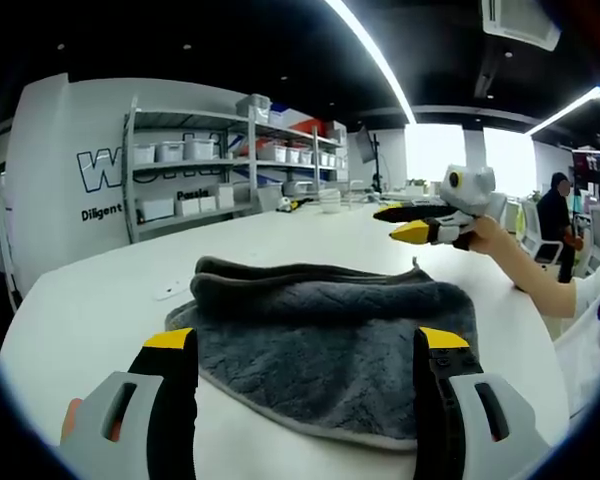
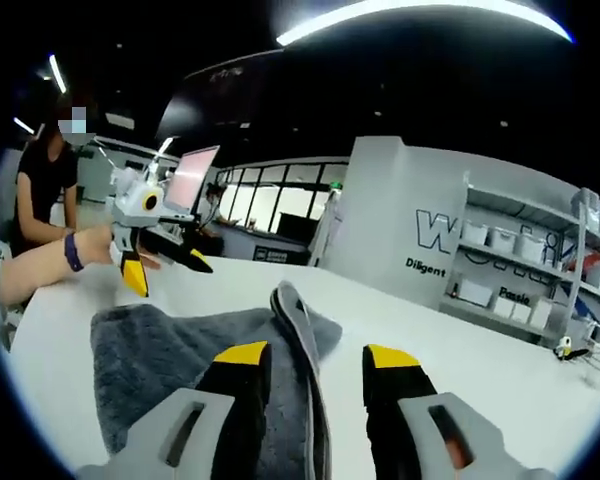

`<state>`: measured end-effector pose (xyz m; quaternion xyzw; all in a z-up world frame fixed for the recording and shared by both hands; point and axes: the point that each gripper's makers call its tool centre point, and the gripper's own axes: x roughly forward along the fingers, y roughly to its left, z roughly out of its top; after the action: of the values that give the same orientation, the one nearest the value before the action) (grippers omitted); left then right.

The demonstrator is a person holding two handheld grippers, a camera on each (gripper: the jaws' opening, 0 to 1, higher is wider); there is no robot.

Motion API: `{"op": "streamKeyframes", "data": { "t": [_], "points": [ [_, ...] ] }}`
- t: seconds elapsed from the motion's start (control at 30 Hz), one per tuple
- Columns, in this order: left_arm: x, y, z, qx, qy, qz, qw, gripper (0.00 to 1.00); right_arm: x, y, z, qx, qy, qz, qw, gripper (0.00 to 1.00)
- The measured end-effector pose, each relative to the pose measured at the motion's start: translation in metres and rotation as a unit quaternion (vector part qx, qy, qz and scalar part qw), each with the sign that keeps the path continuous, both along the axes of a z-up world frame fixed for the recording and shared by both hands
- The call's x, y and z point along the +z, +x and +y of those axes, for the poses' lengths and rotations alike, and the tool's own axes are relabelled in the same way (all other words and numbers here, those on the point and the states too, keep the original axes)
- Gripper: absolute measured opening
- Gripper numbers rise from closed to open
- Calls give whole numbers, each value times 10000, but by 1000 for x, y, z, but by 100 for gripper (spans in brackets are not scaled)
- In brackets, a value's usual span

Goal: Open the folded towel by lifting each exposed corner and separating the folded layers until the towel lies flat within the target outline without major curled edges

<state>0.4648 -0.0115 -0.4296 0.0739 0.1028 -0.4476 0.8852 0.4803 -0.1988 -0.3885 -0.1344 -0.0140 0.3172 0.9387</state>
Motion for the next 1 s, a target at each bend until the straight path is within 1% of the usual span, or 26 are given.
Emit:
{"op": "streamKeyframes", "data": {
  "t": [0.17, 0.3, 0.5, 0.73, 1.0],
  "points": [
    [-2, 0, 0, -11, 53, 16, 10000, 88, 3, -1, 2, 47, 96, -12, 9999, 43],
    [-4, 1, 1, -11, 104, 30, 9999, 88, 1, -1, 3, 31, 64, 38, 10000, 50],
    [-10, 0, 0, -38, 274, 58, 9996, 88, -1, -1, 6, 54, 28, 104, 9999, 58],
    [-15, -1, -2, -104, 455, 64, 9989, 87, -7, -2, 13, 109, -174, 197, 9996, 71],
    [-14, 1, -1, -120, 466, 68, 9988, 87, -12, -4, 17, 161, -301, 297, 9990, 86]
  ]
}}
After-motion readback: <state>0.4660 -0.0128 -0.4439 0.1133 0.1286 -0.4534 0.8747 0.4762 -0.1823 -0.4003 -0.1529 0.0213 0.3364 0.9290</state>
